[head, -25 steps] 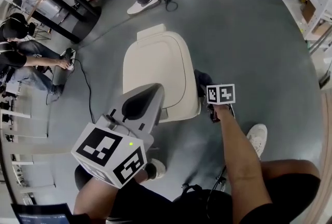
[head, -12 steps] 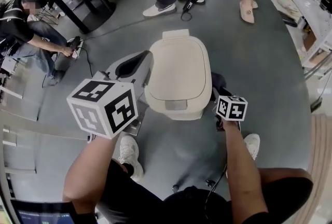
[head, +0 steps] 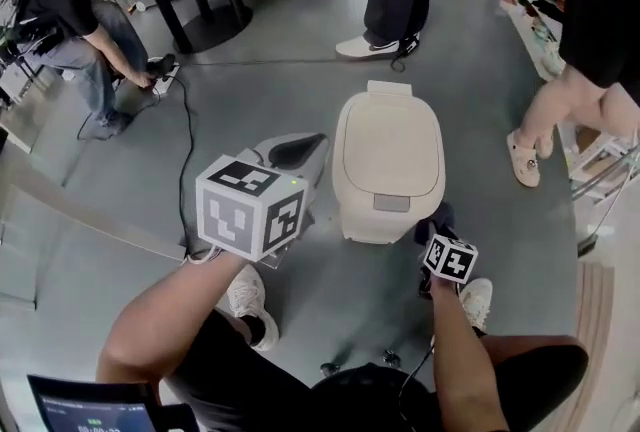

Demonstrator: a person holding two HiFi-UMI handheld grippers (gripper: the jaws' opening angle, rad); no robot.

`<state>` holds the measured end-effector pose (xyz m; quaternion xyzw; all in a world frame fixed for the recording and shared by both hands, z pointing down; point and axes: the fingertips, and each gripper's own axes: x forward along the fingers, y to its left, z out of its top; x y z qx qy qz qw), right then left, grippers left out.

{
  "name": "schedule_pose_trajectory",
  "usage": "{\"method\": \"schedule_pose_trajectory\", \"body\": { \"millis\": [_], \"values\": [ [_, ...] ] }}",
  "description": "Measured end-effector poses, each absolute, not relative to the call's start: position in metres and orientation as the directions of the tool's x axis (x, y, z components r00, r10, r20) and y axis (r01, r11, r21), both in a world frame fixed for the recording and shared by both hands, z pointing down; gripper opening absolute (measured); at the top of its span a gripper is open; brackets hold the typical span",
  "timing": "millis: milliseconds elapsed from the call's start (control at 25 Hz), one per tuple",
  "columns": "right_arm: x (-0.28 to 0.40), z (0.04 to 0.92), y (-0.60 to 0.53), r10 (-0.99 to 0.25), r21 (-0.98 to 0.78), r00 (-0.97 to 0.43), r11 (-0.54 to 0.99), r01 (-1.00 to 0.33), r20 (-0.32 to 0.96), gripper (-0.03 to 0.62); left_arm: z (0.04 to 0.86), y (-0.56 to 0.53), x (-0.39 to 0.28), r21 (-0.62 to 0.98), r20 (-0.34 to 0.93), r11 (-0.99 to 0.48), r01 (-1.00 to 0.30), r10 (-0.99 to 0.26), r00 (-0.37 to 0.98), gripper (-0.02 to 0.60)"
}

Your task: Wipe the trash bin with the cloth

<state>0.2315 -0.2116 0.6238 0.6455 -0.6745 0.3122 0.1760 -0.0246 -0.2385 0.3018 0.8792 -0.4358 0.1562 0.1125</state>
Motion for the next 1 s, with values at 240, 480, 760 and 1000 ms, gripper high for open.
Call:
{"method": "schedule_pose_trajectory", "body": {
  "millis": [240, 480, 760, 1000],
  "values": [
    [0.179, 0.64, -0.159, -0.741, -0.093, 0.0, -0.084, -0.992, 0.671, 0.078, 0.32, -0.219, -0.07, 0.039, 0.383, -0.607, -0.794, -0.725, 0.573, -0.003],
    [0.071, 0.64, -0.13, -0.75, -0.121, -0.057, -0.031, -0.992, 0.659, 0.077, 0.327, -0.204, -0.124, 0.043, 0.381, -0.589, -0.807, -0.737, 0.558, -0.003],
    [-0.046, 0.581, -0.14, -0.811, -0.186, -0.234, 0.157, -0.97, 0.537, 0.077, 0.354, -0.188, -0.199, 0.042, 0.406, -0.525, -0.85, -0.768, 0.495, -0.003],
    [-0.081, 0.505, -0.173, -0.897, -0.197, -0.241, 0.178, -0.964, 0.37, 0.077, 0.364, -0.191, -0.234, 0.037, 0.422, -0.479, -0.877, -0.788, 0.448, -0.003]
  ]
}}
